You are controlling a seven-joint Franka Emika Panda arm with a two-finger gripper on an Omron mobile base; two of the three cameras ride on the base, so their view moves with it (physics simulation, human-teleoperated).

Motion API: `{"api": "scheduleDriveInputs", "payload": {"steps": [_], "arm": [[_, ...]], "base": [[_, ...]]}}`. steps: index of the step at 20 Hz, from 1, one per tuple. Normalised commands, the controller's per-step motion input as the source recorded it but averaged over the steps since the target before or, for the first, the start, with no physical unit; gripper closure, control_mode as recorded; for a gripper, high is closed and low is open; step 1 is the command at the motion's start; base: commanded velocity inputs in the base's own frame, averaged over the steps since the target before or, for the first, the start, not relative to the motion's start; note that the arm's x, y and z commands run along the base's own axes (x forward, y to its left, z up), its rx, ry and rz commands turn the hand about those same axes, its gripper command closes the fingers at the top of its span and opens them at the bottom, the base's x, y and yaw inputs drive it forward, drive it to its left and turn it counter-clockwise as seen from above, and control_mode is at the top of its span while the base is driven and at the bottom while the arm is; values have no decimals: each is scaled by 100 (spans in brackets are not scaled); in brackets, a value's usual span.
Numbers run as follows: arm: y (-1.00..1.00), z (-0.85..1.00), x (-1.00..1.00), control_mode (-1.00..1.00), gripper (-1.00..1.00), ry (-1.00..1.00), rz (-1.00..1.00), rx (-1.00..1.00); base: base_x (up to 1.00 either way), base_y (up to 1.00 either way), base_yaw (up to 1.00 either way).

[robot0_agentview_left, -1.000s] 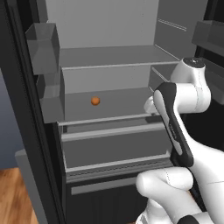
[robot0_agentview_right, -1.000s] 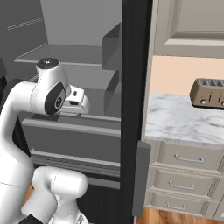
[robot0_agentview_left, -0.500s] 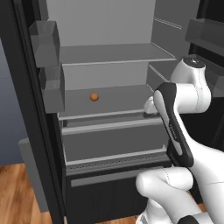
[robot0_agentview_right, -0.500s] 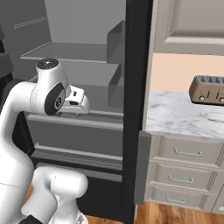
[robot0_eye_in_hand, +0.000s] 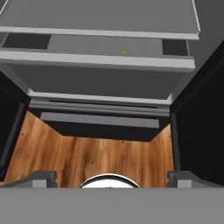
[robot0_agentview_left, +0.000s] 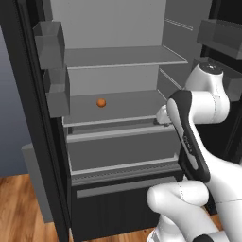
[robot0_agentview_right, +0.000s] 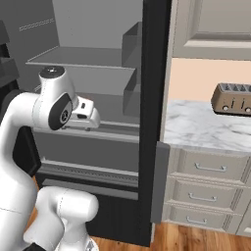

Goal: Fully open the fridge drawer.

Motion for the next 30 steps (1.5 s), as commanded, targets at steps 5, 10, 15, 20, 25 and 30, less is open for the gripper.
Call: {"api": "scheduleDriveInputs", "payload": {"steps": [5, 10, 15, 20, 25, 30], "arm": [[13, -4, -2, -100, -100, -1, 0, -1], [59, -16, 23, -100, -100, -8, 0, -5], [45, -19, 42, -100, -100, -2, -11, -1], [45, -28, 46, -100, -100, 1, -16, 4], [35, -26, 55, -100, -100, 1, -11, 3], [0, -35, 53, -100, -100, 9, -1, 3]], "base": [[0, 0, 0], [0, 0, 0], [0, 0, 0], [0, 0, 0], [0, 0, 0], [0, 0, 0]]}}
